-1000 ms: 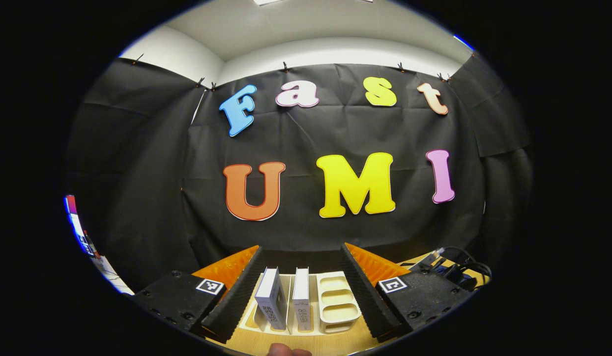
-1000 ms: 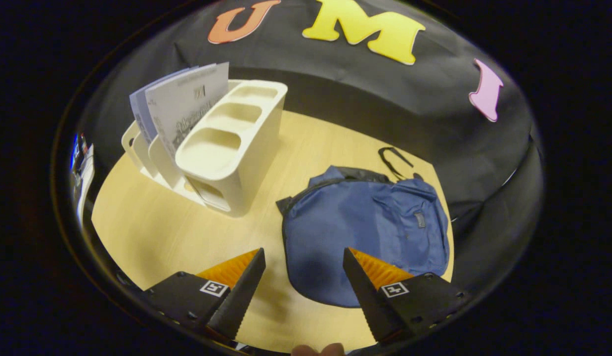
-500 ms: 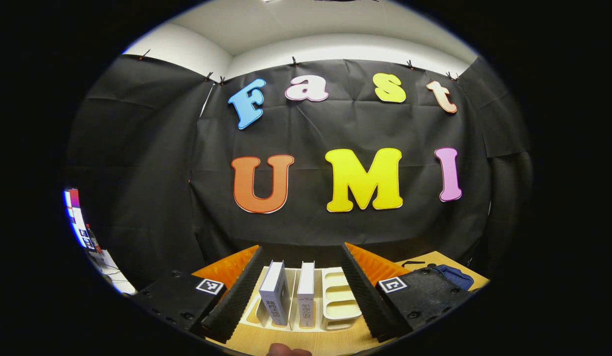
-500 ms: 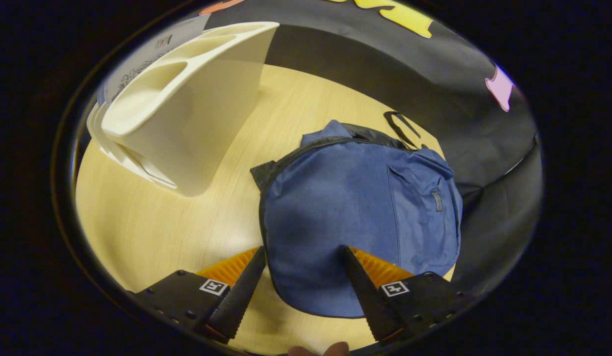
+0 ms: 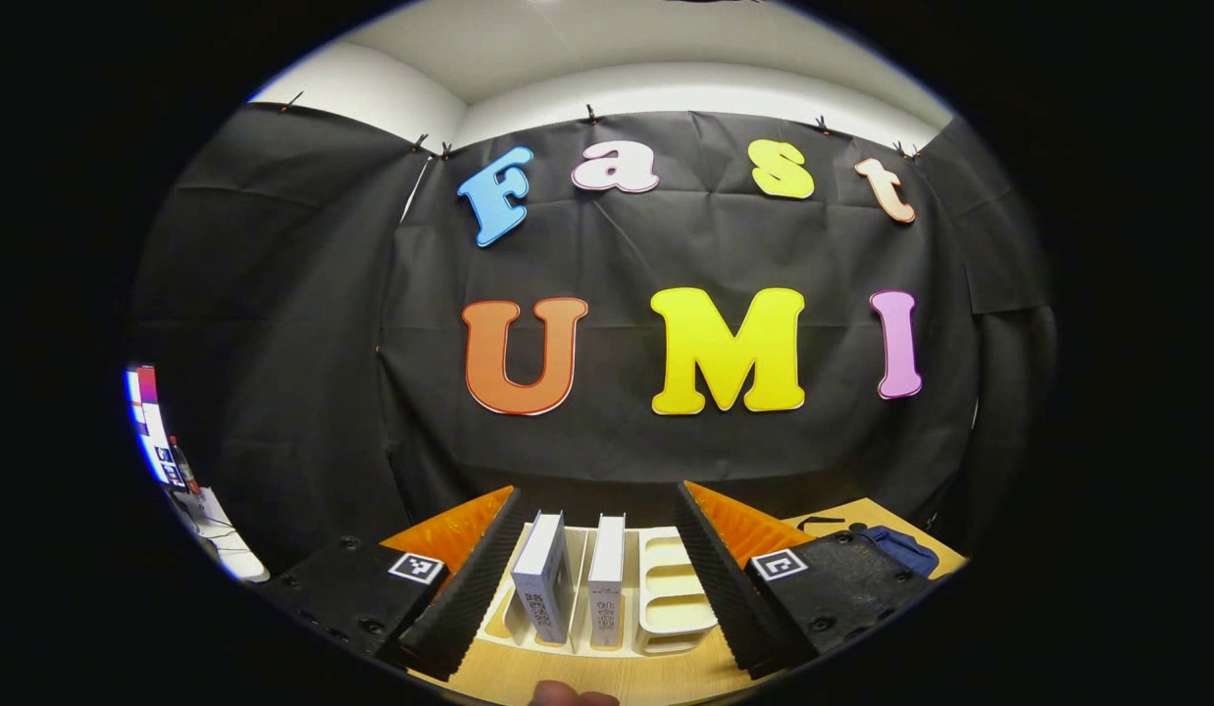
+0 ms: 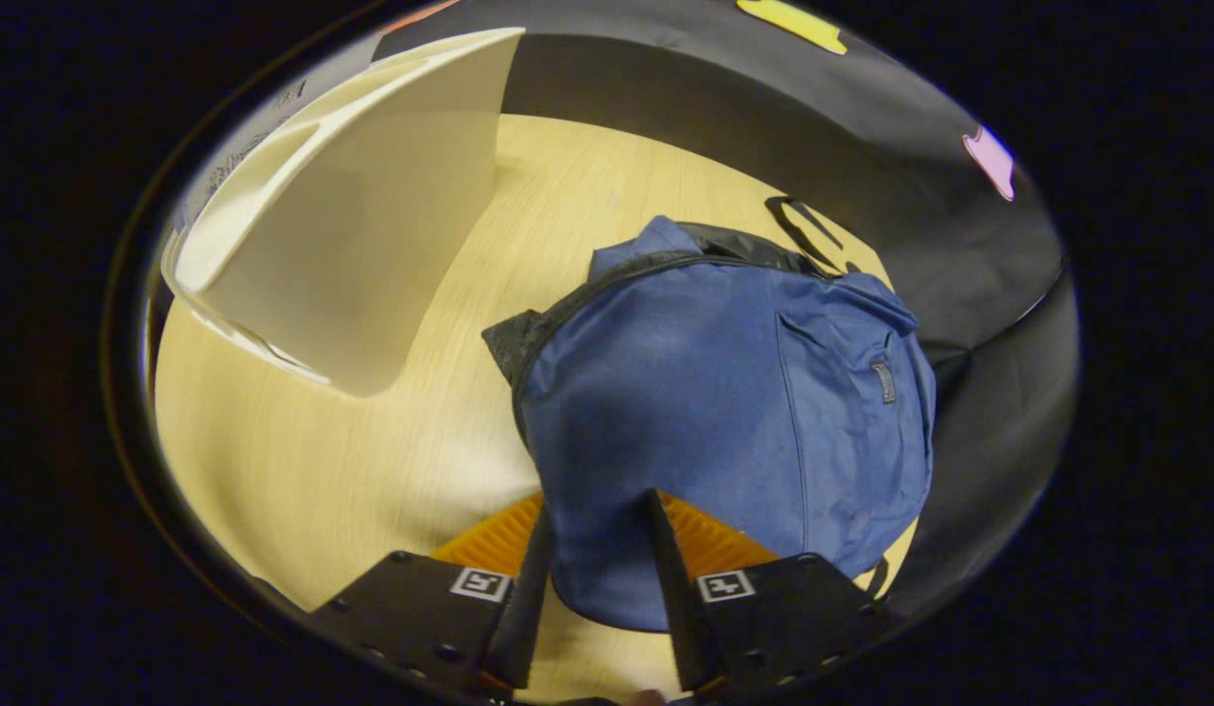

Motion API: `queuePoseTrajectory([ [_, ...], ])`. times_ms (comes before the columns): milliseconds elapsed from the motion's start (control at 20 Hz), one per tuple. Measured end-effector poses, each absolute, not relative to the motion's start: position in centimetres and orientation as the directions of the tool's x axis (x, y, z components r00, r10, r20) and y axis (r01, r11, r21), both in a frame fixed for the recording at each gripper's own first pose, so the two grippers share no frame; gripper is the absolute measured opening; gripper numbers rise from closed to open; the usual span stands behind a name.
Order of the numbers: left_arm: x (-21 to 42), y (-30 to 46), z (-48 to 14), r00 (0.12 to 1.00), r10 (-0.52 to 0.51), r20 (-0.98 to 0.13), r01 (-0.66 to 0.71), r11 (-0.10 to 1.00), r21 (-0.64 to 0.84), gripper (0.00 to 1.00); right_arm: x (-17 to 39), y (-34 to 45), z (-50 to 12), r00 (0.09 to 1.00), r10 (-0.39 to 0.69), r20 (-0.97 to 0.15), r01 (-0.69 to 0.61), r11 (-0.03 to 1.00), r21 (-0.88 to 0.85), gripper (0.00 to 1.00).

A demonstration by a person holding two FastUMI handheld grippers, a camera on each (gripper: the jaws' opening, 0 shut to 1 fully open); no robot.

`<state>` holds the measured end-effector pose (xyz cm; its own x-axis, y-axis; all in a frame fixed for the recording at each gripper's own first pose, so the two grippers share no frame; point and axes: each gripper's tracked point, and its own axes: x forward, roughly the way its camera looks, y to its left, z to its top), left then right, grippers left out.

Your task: Open the schoolbag, grab two books from the bookshelf and put them into the schoolbag.

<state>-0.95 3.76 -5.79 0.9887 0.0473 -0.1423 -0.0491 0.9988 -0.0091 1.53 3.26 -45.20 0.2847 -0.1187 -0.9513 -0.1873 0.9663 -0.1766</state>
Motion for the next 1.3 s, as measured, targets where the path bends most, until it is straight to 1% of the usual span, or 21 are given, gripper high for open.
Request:
queuePoseTrajectory([
  [50, -0.9, 3.8, -5.8, 0.988, 0.047, -0.145, -0.05, 0.999, -0.014, 0.98, 1.5, 3.3, -45.0, 0.278, -0.112, -0.954, -0.186, 0.968, -0.168, 0.51],
  [100, -0.9, 3.7, -5.9, 0.988, 0.046, -0.148, -0.05, 0.999, -0.019, 0.98, 1.5, 3.2, -44.7, 0.277, -0.109, -0.955, -0.181, 0.97, -0.163, 0.33],
  [150, -0.9, 3.7, -6.0, 0.988, 0.047, -0.15, -0.051, 0.998, -0.023, 0.98, 1.6, 3.1, -44.5, 0.278, -0.105, -0.955, -0.18, 0.971, -0.159, 0.24],
  [200, -0.9, 3.7, -5.9, 0.987, 0.046, -0.151, -0.05, 0.998, -0.026, 0.98, 1.6, 3.0, -44.5, 0.271, -0.096, -0.958, -0.186, 0.971, -0.15, 0.1],
  [250, -0.9, 3.6, -5.9, 0.987, 0.045, -0.152, -0.05, 0.998, -0.028, 0.98, 1.4, 3.1, -44.3, 0.261, -0.084, -0.962, -0.189, 0.972, -0.136, 0.04],
  [300, -0.9, 3.6, -6.0, 0.987, 0.044, -0.155, -0.049, 0.998, -0.029, 0.98, 1.7, 3.1, -43.8, 0.258, -0.071, -0.963, -0.186, 0.975, -0.122, 0.04],
  [350, -0.8, 3.6, -6.1, 0.986, 0.043, -0.159, -0.048, 0.998, -0.029, 0.98, 1.5, 3.0, -43.9, 0.255, -0.058, -0.965, -0.185, 0.977, -0.107, 0.0],
  [550, -0.7, 3.2, -6.6, 0.983, 0.031, -0.182, -0.039, 0.998, -0.043, 0.98, 1.7, 2.6, -41.0, 0.273, -0.012, -0.962, -0.197, 0.978, -0.068, 0.0],
  [750, 0.6, 2.5, -6.7, 0.98, 0.017, -0.198, -0.026, 0.999, -0.042, 0.98, 2.1, 1.1, -36.5, 0.311, 0.018, -0.95, -0.218, 0.975, -0.052, 0.0],
  [950, 1.4, 1.7, -7.4, 0.974, -0.002, -0.227, -0.01, 0.999, -0.052, 0.98, 3.1, -1.8, -31.7, 0.345, 0.048, -0.937, -0.206, 0.978, -0.025, 0.0],
  [1200, 2.5, 1.3, -8.8, 0.958, -0.016, -0.286, 0.005, 0.999, -0.039, 0.98, 4.7, -6.1, -27.1, 0.352, 0.084, -0.932, -0.187, 0.982, 0.018, 0.0],
  [1250, 2.8, 1.2, -8.9, 0.954, -0.02, -0.298, 0.009, 0.999, -0.037, 0.98, 5.0, -7.2, -26.4, 0.356, 0.085, -0.931, -0.187, 0.982, 0.019, 0.03],
  [1300, 3.1, 1.1, -9.2, 0.95, -0.027, -0.311, 0.015, 0.999, -0.038, 0.98, 5.4, -8.2, -25.7, 0.356, 0.087, -0.93, -0.184, 0.983, 0.022, 0.0],
])
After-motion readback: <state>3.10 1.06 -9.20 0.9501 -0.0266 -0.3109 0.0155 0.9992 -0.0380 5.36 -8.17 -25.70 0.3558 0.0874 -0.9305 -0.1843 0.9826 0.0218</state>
